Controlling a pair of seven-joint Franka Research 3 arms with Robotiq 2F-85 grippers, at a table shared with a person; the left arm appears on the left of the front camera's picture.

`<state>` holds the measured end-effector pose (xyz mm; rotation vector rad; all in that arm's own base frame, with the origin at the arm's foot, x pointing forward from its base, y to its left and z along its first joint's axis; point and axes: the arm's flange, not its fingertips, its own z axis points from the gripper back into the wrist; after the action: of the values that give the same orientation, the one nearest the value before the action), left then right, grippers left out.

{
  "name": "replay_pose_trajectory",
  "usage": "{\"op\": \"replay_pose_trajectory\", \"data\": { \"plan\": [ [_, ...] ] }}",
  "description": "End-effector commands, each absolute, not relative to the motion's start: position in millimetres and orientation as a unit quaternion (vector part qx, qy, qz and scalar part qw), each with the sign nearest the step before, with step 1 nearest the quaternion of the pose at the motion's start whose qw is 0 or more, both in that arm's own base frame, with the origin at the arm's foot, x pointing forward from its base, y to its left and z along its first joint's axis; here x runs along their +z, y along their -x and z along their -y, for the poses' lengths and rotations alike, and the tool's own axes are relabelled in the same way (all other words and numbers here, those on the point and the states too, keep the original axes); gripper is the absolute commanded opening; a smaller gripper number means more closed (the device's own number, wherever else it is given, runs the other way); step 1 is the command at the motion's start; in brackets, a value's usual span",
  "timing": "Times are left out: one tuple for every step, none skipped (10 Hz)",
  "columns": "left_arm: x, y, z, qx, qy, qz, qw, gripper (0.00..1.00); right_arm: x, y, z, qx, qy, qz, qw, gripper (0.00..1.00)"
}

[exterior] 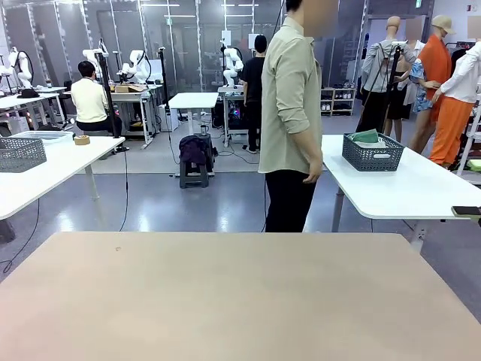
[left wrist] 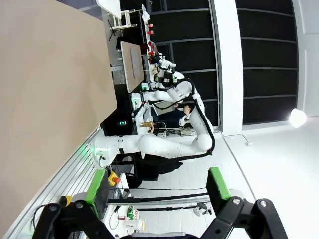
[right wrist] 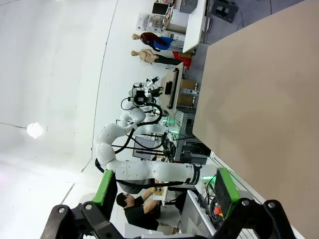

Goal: Fold the towels and place them in the basket.
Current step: When a person lays out a Towel with hook on the table, fold it in half twice.

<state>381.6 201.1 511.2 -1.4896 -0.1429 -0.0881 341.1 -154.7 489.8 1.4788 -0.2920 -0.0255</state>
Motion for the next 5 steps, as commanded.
{"op": "replay_pose_trajectory", "data": {
  "plan": [
    [513.7,-384.4,-207.4,-0.059,0.683,0.062,0.726,1.00,492.9,-341.9,159.6,-0.017,-0.677,0.122,0.725,1.00],
    [511.2,-381.6,-201.1,-0.040,0.677,0.065,0.732,1.00,492.5,-343.3,158.6,-0.017,-0.676,0.124,0.727,1.00],
    [511.2,-381.6,-201.1,-0.040,0.677,0.065,0.732,1.00,489.1,-341.0,155.0,-0.012,-0.672,0.132,0.728,1.00],
    [511.2,-381.6,-201.1,-0.040,0.677,0.065,0.732,1.00,489.1,-341.0,155.0,-0.012,-0.672,0.132,0.728,1.00],
    [511.2,-381.6,-201.1,-0.040,0.677,0.065,0.732,1.00,489.1,-341.0,155.0,-0.012,-0.672,0.132,0.728,1.00]
  ]
}}
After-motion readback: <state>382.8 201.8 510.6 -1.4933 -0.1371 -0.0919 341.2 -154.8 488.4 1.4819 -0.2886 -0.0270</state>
